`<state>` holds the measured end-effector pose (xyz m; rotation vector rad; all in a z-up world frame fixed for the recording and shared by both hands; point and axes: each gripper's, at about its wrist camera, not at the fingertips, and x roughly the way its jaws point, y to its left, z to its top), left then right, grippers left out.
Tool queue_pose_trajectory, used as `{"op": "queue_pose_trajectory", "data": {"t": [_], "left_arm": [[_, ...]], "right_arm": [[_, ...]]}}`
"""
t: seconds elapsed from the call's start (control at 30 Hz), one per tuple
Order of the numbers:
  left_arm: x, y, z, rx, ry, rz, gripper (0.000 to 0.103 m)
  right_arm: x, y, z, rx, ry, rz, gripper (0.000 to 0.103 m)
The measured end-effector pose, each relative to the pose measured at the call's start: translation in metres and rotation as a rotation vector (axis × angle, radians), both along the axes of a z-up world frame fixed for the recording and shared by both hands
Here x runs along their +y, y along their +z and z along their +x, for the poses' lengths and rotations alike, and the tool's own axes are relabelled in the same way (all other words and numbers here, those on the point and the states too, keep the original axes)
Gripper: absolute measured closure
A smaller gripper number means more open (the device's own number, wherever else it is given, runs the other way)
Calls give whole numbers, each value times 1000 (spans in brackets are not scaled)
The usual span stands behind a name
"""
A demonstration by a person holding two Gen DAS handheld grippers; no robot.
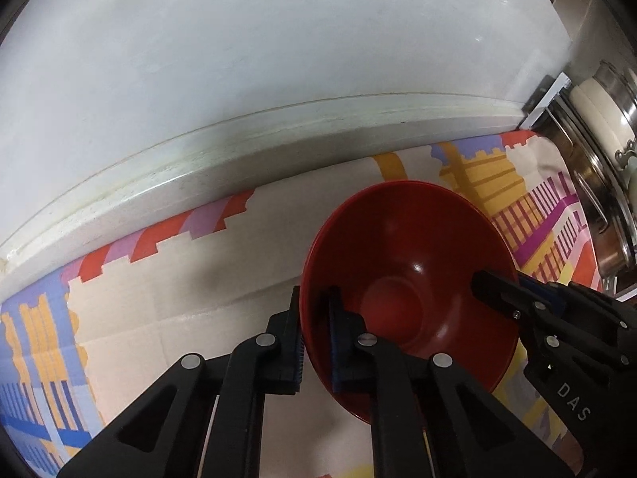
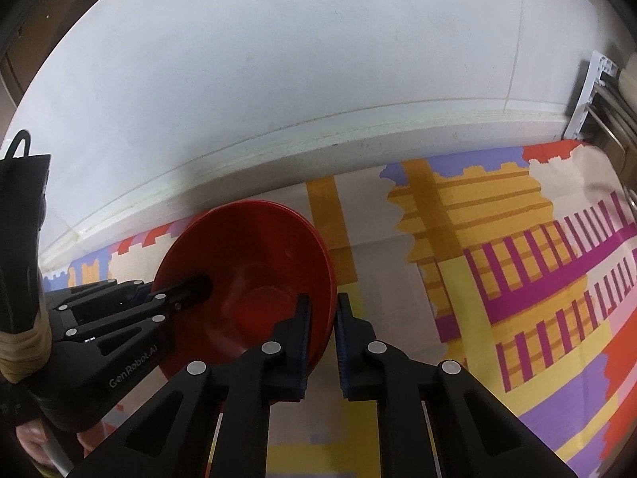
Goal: Organize plates and bowls
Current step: 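Carry the red-and-black bowl with both grippers over the pink bowl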
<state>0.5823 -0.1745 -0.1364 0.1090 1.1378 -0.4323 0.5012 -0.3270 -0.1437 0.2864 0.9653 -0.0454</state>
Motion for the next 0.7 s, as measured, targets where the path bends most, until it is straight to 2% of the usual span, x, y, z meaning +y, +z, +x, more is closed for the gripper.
{"op": "queue_pose_trajectory", "data": {"t": [0.27, 0.7], "left_arm": [[9, 16, -14, -2, 14, -13, 92], [15, 62, -70, -58, -12, -47, 91]], "right_arm": [[7, 9, -10, -4, 9, 4, 91], [16, 51, -68, -48, -5, -4, 91]]}}
